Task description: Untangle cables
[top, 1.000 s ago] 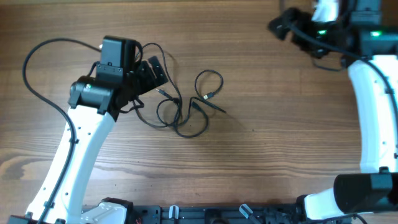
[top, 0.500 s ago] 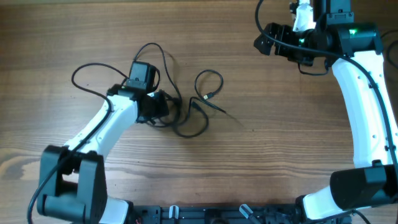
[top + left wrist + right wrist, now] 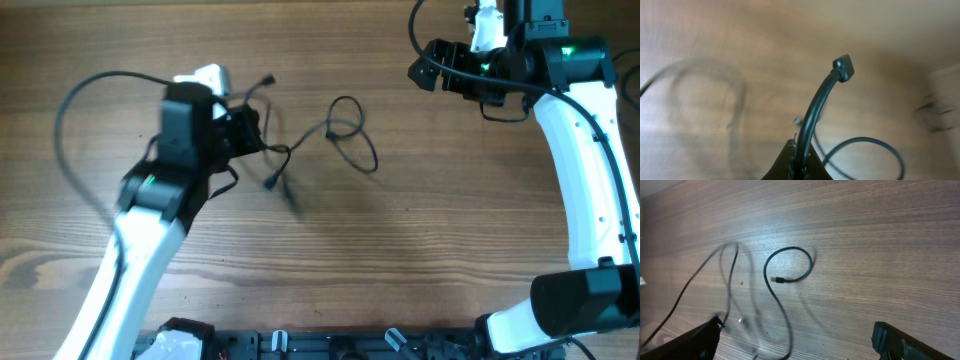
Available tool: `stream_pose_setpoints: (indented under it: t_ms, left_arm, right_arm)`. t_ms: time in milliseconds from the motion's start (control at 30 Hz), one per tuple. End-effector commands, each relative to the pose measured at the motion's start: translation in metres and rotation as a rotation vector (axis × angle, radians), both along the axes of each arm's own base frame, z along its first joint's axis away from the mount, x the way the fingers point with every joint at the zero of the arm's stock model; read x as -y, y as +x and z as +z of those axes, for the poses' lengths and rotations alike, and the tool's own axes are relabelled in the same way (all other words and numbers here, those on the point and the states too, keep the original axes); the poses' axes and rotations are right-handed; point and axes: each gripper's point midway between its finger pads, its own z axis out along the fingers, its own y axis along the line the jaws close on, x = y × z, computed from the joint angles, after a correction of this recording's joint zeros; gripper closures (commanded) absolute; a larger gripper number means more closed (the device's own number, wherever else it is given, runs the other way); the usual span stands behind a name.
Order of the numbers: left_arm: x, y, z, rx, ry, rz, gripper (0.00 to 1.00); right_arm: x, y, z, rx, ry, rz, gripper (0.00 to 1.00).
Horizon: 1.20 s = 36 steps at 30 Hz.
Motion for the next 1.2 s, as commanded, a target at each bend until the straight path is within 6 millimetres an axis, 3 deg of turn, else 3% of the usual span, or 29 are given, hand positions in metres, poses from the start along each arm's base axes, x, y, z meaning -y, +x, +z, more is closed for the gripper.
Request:
stream_pose_setpoints:
  t_ms: [0,100,167,333,467,600,700,800,867,1000,1167]
  left_arm:
    - [0.001,-0.016,0.039,0.079,-0.088,0.011,0.96]
    - [0.002,-0.012,0.065,0.165,-0.146,0.029,0.96]
    - [-0.007,-0.005,0.069,0.181,-0.168,0.104,0.96]
    - [-0.018,0.008,0.054,0.152,-0.137,0.191,0.96]
    - [-0.049,0.024,0.037,0.126,-0.123,0.415,0.96]
    - [-0.062,0.033,0.009,0.065,-0.058,0.506,0.96]
    - [-0.086,0.037,-0.015,-0.005,-0.034,0.588,0.96]
    - [-0.121,0.034,-0.048,-0.117,0.014,0.68,0.96]
    - [-0.134,0.032,-0.068,-0.186,0.024,0.704,0.96]
    - [-0.14,0.033,-0.102,-0.3,-0.001,0.688,0.96]
    - [-0.139,0.032,-0.12,-0.354,0.018,0.687,0.96]
  right_arm:
    - [-0.016,-0.003,-0.001,0.015,0.058,0.118,0.0]
    - [-0.051,-0.017,0.017,0.104,0.177,0.369,0.0]
    - [-0.071,-0.027,0.022,0.129,0.206,0.464,0.0]
    - [-0.107,-0.047,0.02,0.109,0.204,0.558,0.02]
    - [-0.148,-0.075,0.007,0.053,0.221,0.651,0.08]
    - [-0.18,-0.087,-0.041,-0.115,0.192,0.461,0.18]
    - [-0.211,-0.103,-0.079,-0.188,0.253,0.4,0.27]
    - [-0.229,-0.1,-0.121,-0.183,0.272,0.218,0.33]
    - [-0.245,-0.108,-0.131,-0.176,0.338,0.188,0.34]
    - [-0.265,-0.115,-0.142,-0.139,0.331,0.123,0.35]
    - [-0.274,-0.132,-0.192,-0.261,0.269,0.075,0.37]
